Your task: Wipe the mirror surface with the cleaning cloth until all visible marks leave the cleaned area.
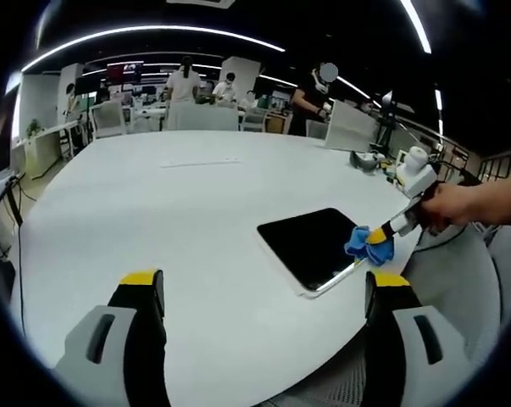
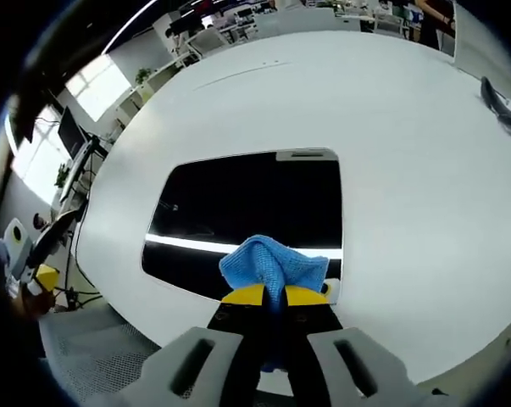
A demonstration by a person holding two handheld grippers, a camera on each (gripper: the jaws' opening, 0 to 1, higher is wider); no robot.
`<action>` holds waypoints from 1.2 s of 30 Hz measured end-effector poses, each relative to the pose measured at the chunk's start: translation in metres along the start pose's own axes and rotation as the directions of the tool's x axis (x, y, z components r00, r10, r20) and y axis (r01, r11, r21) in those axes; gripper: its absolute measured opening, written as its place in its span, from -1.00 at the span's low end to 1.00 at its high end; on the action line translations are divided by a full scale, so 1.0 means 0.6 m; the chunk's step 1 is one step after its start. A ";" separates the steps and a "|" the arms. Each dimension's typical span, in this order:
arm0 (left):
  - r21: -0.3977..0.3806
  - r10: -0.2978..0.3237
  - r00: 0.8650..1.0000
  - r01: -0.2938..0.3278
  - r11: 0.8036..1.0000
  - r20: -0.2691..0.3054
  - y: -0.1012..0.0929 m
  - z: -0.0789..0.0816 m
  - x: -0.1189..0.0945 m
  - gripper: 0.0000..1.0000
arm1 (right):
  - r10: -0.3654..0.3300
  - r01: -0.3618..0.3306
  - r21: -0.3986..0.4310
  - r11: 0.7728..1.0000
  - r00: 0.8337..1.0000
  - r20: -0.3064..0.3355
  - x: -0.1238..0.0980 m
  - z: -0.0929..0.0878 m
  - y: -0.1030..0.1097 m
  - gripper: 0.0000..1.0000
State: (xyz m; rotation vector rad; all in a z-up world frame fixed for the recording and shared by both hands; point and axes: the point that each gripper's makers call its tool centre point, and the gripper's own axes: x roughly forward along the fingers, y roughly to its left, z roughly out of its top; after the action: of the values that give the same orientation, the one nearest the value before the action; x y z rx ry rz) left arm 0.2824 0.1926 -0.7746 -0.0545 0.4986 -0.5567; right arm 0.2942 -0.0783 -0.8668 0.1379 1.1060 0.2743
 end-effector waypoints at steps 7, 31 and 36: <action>-0.015 0.005 1.000 -0.005 1.000 0.000 0.007 -0.004 0.000 0.98 | -0.032 0.032 -0.036 0.999 0.999 0.001 0.014 0.027 -0.009 -0.99; -0.060 0.035 0.999 -0.034 0.998 0.019 0.038 -0.008 0.000 0.98 | -0.098 0.098 -0.027 0.995 0.995 0.013 0.062 0.140 -0.049 -0.99; -0.061 0.037 0.999 -0.036 0.998 0.017 0.043 -0.006 0.002 0.98 | -0.101 0.101 -0.026 0.995 0.995 0.014 0.066 0.152 -0.054 -0.99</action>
State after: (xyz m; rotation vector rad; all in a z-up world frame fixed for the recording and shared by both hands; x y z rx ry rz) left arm 0.2942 0.2142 -0.7830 -0.1080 0.4974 -0.5051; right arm 0.3971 -0.0954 -0.8684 0.0593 1.0927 0.1977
